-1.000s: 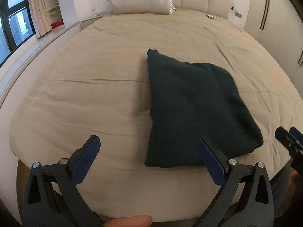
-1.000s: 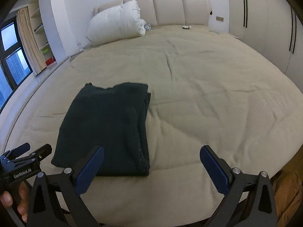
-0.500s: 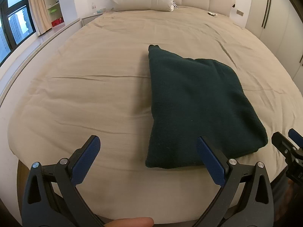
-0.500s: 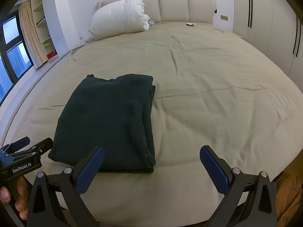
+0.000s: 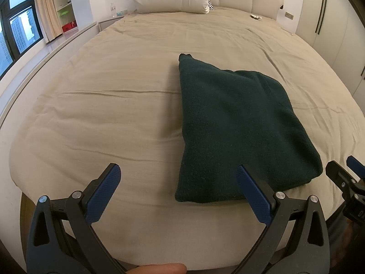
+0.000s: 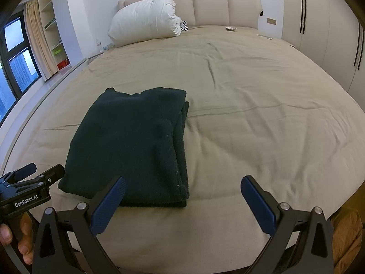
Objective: Fold small clothes
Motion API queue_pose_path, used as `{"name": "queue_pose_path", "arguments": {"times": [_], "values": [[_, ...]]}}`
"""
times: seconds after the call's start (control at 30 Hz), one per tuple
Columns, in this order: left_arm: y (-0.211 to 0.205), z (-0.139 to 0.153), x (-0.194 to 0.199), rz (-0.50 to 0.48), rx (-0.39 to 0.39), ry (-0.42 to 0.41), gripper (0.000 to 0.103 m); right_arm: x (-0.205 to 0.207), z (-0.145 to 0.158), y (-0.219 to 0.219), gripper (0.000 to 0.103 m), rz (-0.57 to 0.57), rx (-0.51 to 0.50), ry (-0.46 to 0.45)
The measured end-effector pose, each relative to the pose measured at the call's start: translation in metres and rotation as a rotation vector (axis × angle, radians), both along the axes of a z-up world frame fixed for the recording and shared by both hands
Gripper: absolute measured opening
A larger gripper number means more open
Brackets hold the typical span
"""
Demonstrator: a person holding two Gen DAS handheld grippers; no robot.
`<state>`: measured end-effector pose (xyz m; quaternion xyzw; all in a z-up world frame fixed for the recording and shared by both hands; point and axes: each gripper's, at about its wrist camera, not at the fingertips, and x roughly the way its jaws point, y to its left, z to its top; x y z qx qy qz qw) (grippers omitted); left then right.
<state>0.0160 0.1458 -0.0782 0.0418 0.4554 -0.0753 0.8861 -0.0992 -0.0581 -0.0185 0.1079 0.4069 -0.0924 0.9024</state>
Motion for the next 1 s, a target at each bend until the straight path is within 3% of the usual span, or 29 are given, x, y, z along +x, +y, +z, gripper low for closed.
{"name": "queue_pose_path", "arguments": {"times": [1.0], "values": [[-0.0011,-0.001,-0.0006,0.006,0.001,-0.003,0.103,0.0,0.0011,-0.0013,0.103,0.001,0.0,0.001]]}}
